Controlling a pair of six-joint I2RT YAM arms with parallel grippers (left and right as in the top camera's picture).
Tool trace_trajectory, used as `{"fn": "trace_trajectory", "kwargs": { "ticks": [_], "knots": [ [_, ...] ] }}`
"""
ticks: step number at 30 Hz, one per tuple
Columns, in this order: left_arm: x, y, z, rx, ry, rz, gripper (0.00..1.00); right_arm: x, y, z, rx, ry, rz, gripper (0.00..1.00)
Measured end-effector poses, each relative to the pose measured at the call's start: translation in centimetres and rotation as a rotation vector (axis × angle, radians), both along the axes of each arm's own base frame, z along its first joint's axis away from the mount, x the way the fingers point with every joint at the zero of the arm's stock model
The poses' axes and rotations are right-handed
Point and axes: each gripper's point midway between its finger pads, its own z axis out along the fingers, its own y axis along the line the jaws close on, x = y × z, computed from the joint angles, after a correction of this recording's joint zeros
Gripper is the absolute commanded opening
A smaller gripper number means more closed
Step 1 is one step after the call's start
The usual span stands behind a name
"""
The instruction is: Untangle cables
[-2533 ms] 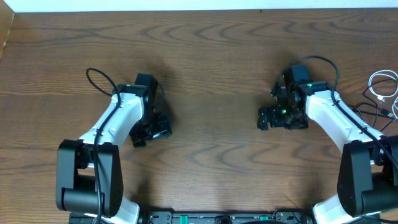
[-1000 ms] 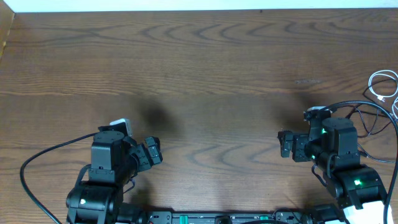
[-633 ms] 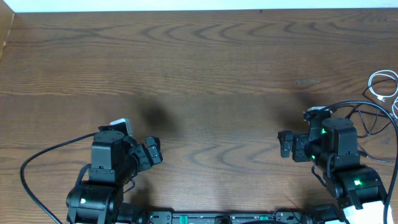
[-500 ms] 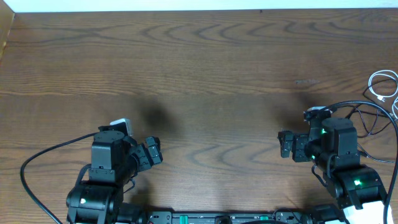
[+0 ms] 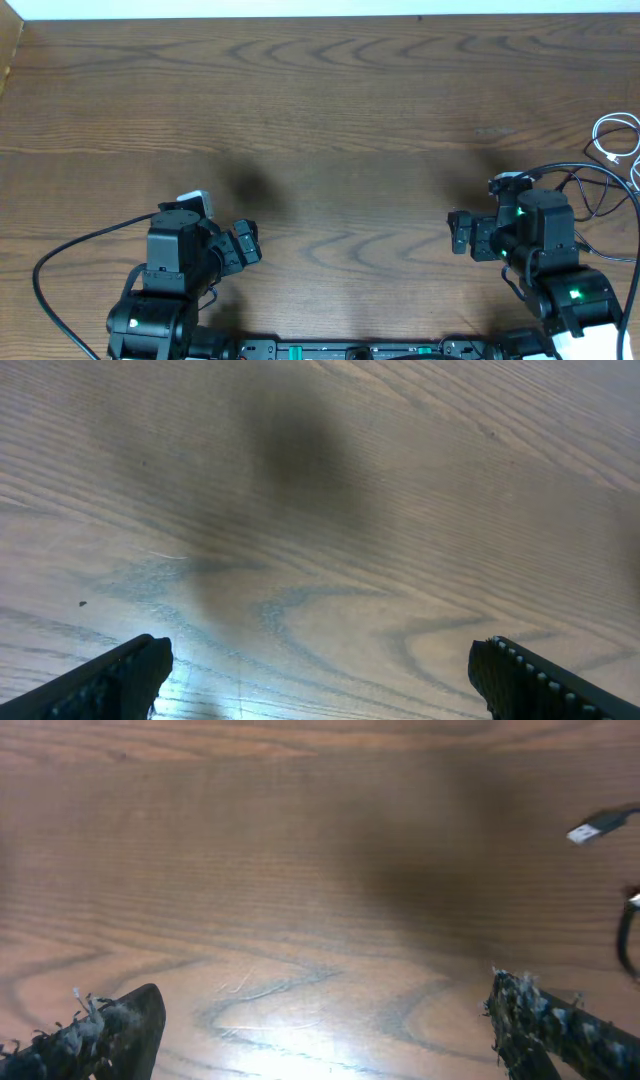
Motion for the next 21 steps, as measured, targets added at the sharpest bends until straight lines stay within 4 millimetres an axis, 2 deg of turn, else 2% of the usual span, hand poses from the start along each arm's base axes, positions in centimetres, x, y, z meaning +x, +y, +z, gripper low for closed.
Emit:
{"fn": "trace_trajectory", "kwargs": {
  "ticks": [7, 9, 13, 21],
  "knots": [
    [0.0, 0.0, 0.0, 0.000, 0.000, 0.000, 0.99, 0.4, -0.9, 2.3, -0.023, -0.143, -0.029, 0.99],
    [0.0, 0.0, 0.0, 0.000, 0.000, 0.000, 0.99, 0.8, -1.0, 3.6, -0.019, -0.248, -0.029, 0.99],
    [0.0, 0.0, 0.0, 0.000, 0.000, 0.000, 0.99, 0.8, -1.4, 4.8, -0.002, -0.400, -0.041, 0.99],
    [0.0, 0.0, 0.0, 0.000, 0.001, 0.000, 0.99, 0.9, -2.1, 4.7, 0.036, -0.685, -0.071, 0.99]
  ]
}}
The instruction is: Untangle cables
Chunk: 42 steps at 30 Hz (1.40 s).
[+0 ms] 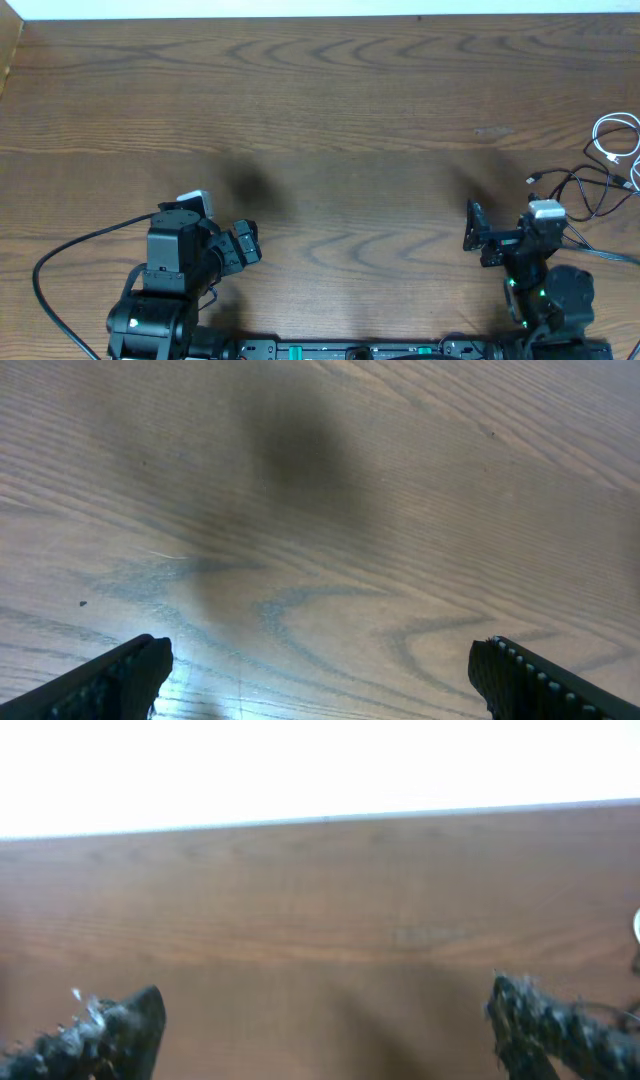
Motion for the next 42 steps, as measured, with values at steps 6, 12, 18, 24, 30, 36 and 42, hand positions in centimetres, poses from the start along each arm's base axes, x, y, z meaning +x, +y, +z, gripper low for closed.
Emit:
{"fn": "trace_trajectory", "kwargs": {
  "ticks": [6, 12, 18, 24, 30, 36, 42],
  "knots": [
    [0.0, 0.0, 0.0, 0.000, 0.000, 0.000, 0.99, 0.4, -0.5, 0.2, 0.014, -0.129, -0.017, 0.99],
    [0.0, 0.0, 0.0, 0.000, 0.000, 0.000, 1.00, 0.6, -0.7, 0.5, 0.021, -0.213, -0.026, 0.99],
    [0.0, 0.0, 0.0, 0.000, 0.000, 0.000, 1.00, 0.7, -0.7, -0.4, 0.021, -0.219, -0.031, 0.99],
    [0.0, 0.0, 0.0, 0.000, 0.000, 0.000, 1.00, 0.7, -1.6, -1.9, 0.013, -0.160, -0.067, 0.99],
    [0.0, 0.0, 0.0, 0.000, 0.001, 0.000, 1.00, 0.6, -2.7, -3.6, 0.004, -0.095, -0.116, 0.99],
    [0.0, 0.0, 0.0, 0.000, 0.001, 0.000, 1.00, 0.6, -2.7, -3.6, 0.004, -0.095, -0.115, 0.99],
    [0.0, 0.0, 0.0, 0.000, 0.000, 0.000, 1.00, 0.6, -2.7, -3.6, 0.004, -0.095, -0.115, 0.99]
  ]
}}
